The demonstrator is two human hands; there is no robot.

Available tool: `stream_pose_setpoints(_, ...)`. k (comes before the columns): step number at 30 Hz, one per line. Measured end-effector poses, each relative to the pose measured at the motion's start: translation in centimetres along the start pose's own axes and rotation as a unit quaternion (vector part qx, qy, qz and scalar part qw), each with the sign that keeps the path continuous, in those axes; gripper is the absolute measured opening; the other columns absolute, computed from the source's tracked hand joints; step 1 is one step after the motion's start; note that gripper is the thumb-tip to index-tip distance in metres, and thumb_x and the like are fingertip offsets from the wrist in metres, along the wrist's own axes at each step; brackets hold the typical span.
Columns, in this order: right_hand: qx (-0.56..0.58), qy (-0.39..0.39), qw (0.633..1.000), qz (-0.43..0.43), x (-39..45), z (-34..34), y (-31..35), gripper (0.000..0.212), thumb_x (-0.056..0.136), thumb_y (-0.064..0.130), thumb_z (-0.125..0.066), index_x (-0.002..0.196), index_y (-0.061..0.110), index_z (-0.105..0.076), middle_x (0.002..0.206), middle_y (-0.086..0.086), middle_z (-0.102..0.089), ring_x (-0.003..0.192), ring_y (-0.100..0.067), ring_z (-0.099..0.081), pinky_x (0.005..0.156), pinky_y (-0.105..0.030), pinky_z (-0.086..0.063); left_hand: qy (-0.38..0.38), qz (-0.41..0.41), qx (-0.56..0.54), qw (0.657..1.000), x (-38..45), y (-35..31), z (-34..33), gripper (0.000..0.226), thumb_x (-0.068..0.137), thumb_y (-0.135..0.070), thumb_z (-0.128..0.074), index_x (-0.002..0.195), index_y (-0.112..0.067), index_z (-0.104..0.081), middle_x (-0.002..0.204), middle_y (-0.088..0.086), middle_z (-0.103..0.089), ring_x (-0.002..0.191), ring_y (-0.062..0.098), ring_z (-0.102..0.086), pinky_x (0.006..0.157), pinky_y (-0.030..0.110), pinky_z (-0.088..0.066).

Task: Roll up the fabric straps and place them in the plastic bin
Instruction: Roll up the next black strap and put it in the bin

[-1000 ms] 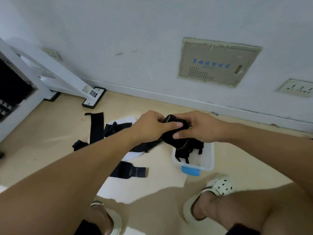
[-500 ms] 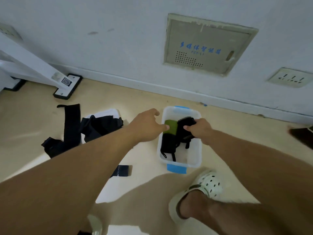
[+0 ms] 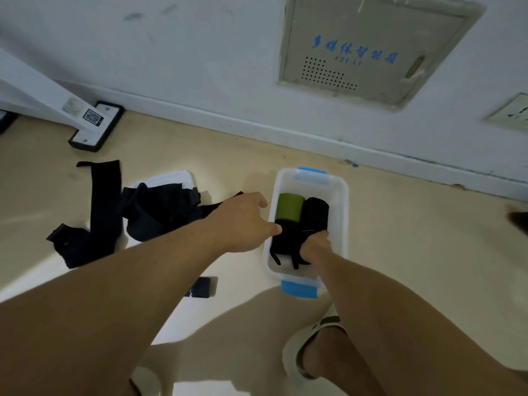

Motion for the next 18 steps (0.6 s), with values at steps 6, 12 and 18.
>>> stream_pose_setpoints(6, -0.149, -0.02, 0.985, 0.087, 1.6, -0.2, 0.6, 0.048, 0.105, 0.008, -0.04, 0.15, -0.005, -0.029, 0.147, -0.023, -0.045, 0.134, -0.036, -0.048, 0.107, -0.04, -0.041, 0.017, 0.004, 0.01, 1.0, 0.3, 0.1, -0.2, 0.063, 0.095, -0.05, -0.066, 0.149, -0.025, -0.046, 0.145, -0.005, -0.053, 0.125, 0.016, -0.054, 0.096, 0.025, -0.041)
stream_pose_setpoints(12, -0.35, -0.045, 0.923, 0.151, 0.7, 2.2, 2.1, 0.03, 0.098, 0.018, -0.06, 0.127, 0.009, -0.056, 0.129, -0.01, -0.059, 0.118, -0.024, -0.059, 0.096, -0.031, -0.05, 0.02, 0.006, 0.017, 1.0, 0.1, 0.2, -0.2, 0.063, 0.095, -0.049, -0.067, 0.149, -0.024, -0.046, 0.148, -0.003, -0.052, 0.129, 0.018, -0.053, 0.099, 0.025, -0.04)
stream_pose_setpoints(18, -0.193, -0.061, 0.969, 0.139, 0.8, 2.1, 1.3, 0.068, 0.1, 0.008, -0.046, 0.158, 0.007, -0.011, 0.13, -0.02, -0.059, 0.115, -0.035, -0.062, 0.087, -0.041, -0.051, 0.017, 0.015, 0.012, 1.0, -0.5, 1.0, 0.4, 0.061, 0.095, -0.047, -0.068, 0.148, -0.022, -0.049, 0.144, -0.003, -0.054, 0.128, 0.018, -0.053, 0.099, 0.026, -0.041)
Point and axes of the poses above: each hand's wrist, its own x-axis towards the middle knuckle, its own z-axis out of the back of the hand, y = z × x, the point moved 5 cm from there along x, towards the middle knuckle
